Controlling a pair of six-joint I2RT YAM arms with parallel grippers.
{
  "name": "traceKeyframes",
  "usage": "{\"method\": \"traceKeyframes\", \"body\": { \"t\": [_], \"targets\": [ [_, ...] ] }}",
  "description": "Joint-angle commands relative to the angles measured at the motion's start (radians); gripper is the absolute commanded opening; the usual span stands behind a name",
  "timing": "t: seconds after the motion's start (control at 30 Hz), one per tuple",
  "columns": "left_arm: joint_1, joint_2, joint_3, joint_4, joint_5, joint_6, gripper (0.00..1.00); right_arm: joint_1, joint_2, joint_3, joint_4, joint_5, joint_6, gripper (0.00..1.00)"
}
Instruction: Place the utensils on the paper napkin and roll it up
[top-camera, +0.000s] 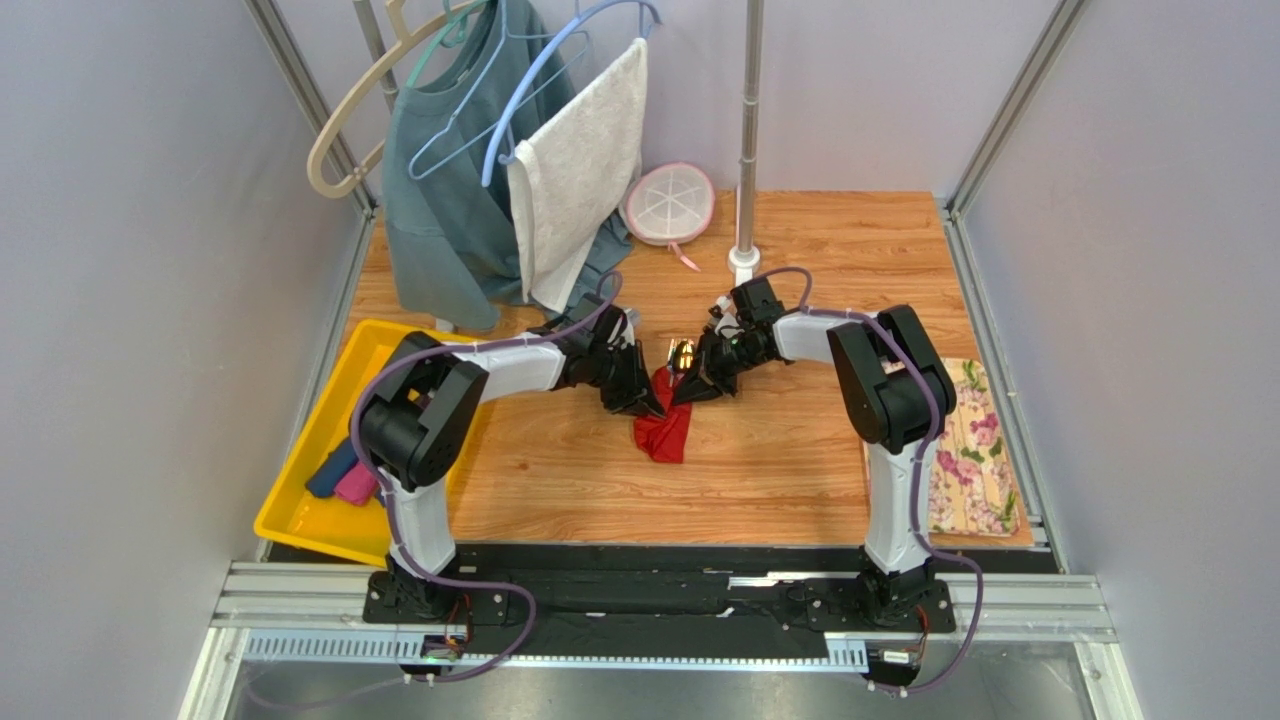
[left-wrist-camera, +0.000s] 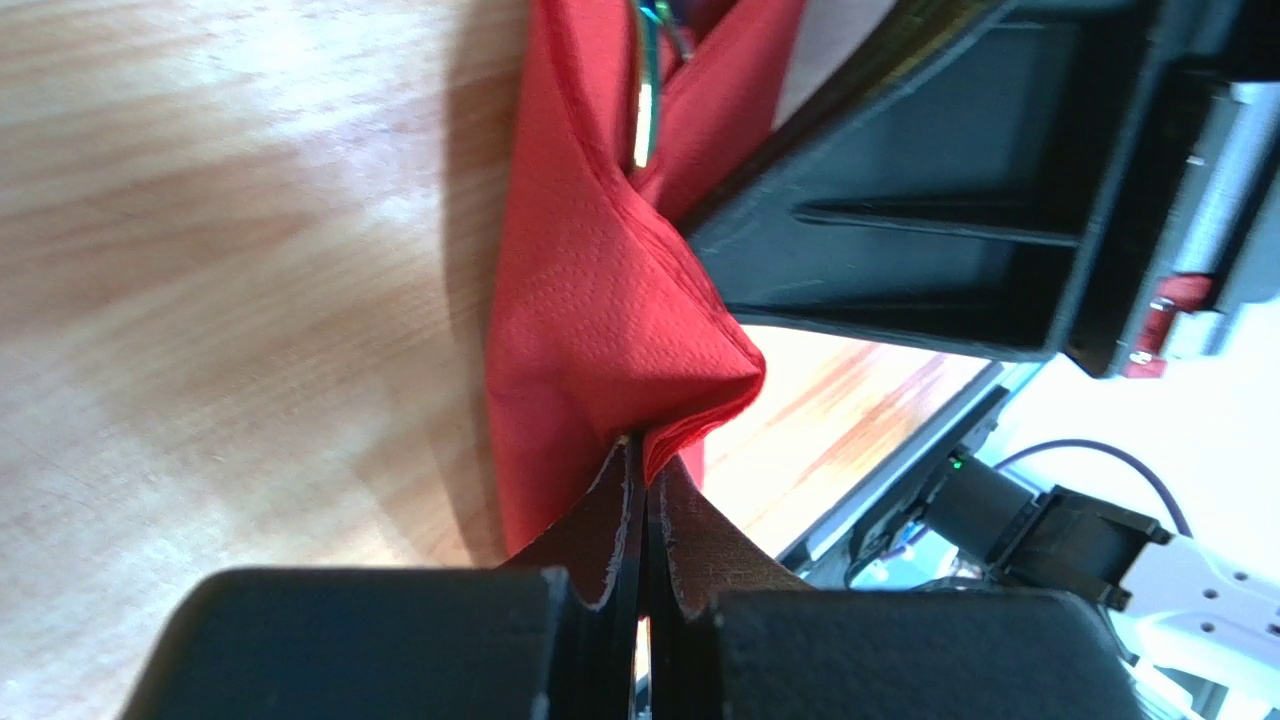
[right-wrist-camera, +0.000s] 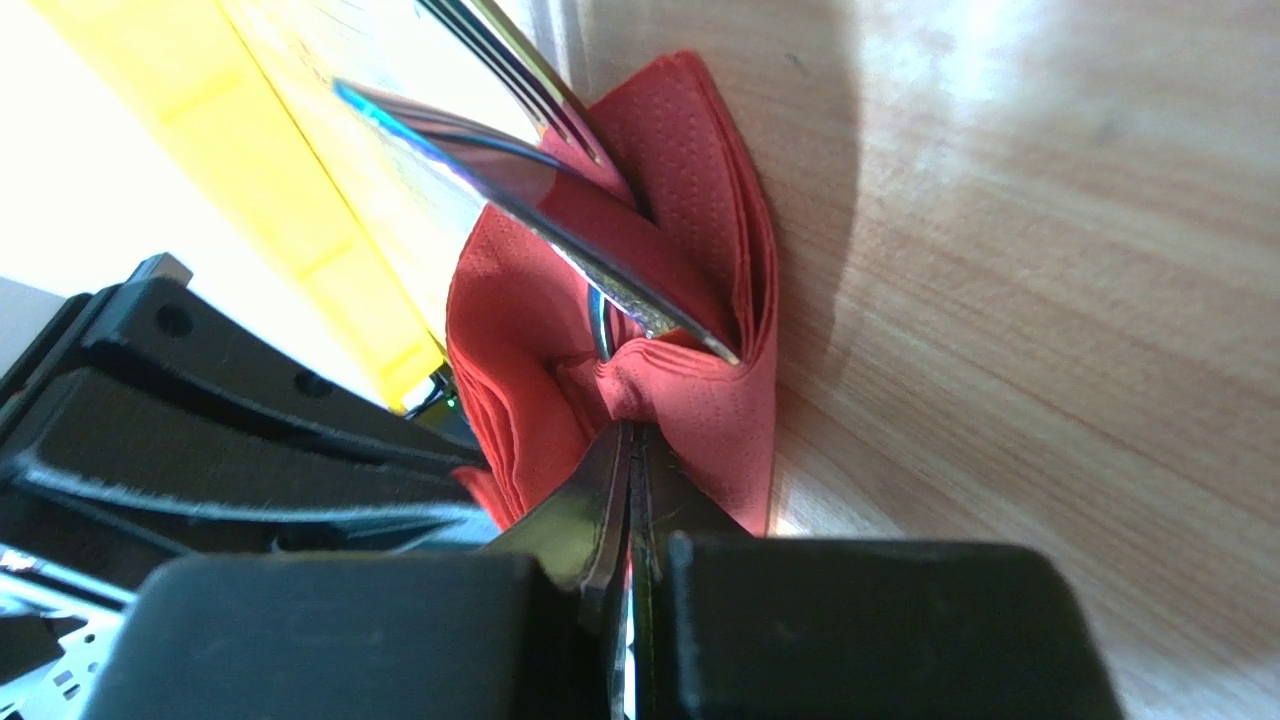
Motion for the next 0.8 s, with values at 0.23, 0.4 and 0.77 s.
{"method": "traceKeyframes", "body": {
  "t": [0.23,0.4,0.77],
  "targets": [
    [-0.028,-0.073,0.014,0.101,0.093,-0.078,0.00,0.005,0.054,-0.009,-0.098,0.164,-0.025,0.00],
    [-0.047,-0.049,0.014,0.140,0.099,-0.095,0.00,0.008,0.051,-0.011,-0.103,0.173,-0.024,0.00],
    [-0.079,0.054,-0.004,0.220,0.091,-0.104,0.00,0.010,0.054,-0.005,-0.109,0.180,-0.021,0.00]
  ]
}}
